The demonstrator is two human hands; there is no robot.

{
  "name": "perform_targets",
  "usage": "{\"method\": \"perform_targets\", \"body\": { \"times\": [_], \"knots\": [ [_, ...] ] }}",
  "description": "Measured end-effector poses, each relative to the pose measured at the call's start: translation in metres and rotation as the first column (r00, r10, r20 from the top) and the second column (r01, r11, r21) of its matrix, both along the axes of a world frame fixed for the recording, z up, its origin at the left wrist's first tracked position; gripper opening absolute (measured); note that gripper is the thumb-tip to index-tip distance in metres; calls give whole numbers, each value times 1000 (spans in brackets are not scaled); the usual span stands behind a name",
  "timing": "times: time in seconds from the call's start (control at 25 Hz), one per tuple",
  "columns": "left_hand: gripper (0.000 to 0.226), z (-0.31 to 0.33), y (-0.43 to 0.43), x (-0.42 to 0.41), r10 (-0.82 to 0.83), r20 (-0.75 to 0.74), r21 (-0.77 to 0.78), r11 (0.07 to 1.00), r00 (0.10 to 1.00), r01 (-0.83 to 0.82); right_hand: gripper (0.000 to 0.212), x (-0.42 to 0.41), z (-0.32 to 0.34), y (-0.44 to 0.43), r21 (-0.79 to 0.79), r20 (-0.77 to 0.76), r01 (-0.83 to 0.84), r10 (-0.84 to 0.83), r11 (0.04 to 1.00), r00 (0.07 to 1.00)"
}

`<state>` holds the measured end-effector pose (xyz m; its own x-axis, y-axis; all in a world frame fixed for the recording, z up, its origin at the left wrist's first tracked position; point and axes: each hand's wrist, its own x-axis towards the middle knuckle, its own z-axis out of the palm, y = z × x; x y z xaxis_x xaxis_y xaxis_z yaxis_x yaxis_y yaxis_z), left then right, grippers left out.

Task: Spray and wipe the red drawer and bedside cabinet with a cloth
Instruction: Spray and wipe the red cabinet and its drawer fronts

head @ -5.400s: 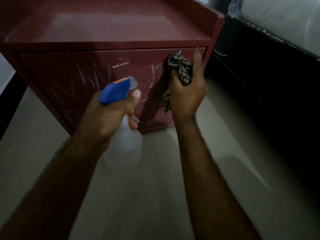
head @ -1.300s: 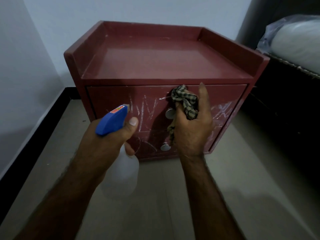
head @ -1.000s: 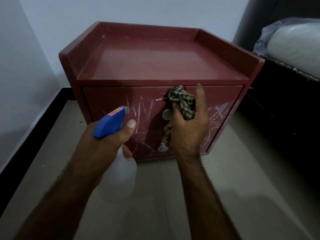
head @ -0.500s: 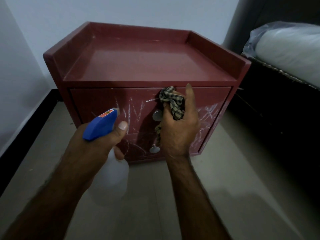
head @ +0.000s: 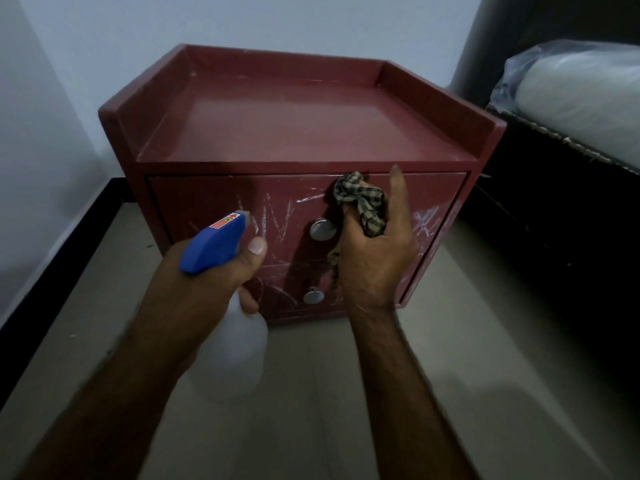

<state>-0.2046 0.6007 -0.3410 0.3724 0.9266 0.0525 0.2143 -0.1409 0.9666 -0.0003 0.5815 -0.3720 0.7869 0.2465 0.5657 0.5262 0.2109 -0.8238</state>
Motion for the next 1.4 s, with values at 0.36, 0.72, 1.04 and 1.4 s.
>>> {"method": "perform_targets", "body": {
  "times": [0.36,0.72,1.04,1.4],
  "knots": [
    [38,8,1,-2,28,-9,14,1000,1000,-28,70,5,5,-5,-37,52,36,-34,999,998],
    [34,6,5,-12,62,30,-7,998,998,-62,75,-17,9,1,-97,230,-92,112,991,967],
    [33,8,9,-20,109,61,-30,994,992,-107,91,-7,15,0,-282,332,-121,215,952,918],
    [37,8,9,-26,91,80,-23,996,993,-89,83,-4,17,-2,-349,301,-138,251,927,920]
  ]
}}
